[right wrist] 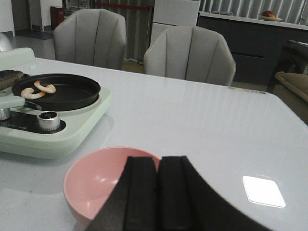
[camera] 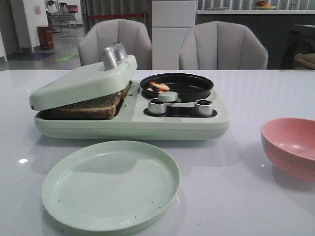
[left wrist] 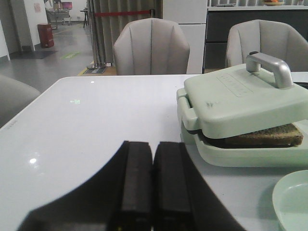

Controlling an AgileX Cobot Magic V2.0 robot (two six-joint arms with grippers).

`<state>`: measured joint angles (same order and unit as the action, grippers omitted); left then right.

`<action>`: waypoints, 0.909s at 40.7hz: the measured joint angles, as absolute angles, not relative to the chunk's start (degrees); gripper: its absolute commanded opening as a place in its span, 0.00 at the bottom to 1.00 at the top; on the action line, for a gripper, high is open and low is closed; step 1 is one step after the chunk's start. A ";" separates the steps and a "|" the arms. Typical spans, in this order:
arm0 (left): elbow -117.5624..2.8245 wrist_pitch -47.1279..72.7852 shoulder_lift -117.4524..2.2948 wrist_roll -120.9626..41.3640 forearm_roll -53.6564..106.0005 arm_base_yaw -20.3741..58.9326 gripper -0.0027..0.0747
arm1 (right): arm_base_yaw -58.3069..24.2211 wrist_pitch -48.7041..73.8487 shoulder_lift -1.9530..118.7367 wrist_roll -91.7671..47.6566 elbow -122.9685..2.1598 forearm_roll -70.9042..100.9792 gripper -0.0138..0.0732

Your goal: Make breakfast with bread and shrimp

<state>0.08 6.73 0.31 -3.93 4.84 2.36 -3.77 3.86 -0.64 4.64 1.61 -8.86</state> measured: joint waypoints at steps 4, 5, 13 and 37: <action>0.08 6.73 0.31 -3.93 4.84 2.36 0.16 | -3.77 3.86 -0.64 -2.27 1.61 -0.90 0.20; 0.08 6.73 0.31 -3.93 4.84 2.36 0.16 | -3.77 3.86 -0.64 -4.21 1.67 1.17 0.20; 0.08 6.73 0.31 -3.93 4.84 2.36 0.16 | -1.50 3.73 -0.64 -14.04 1.67 9.78 0.20; 0.08 6.73 0.31 -3.93 4.84 2.36 0.16 | -0.25 2.65 -0.64 -2.07 1.67 5.32 0.20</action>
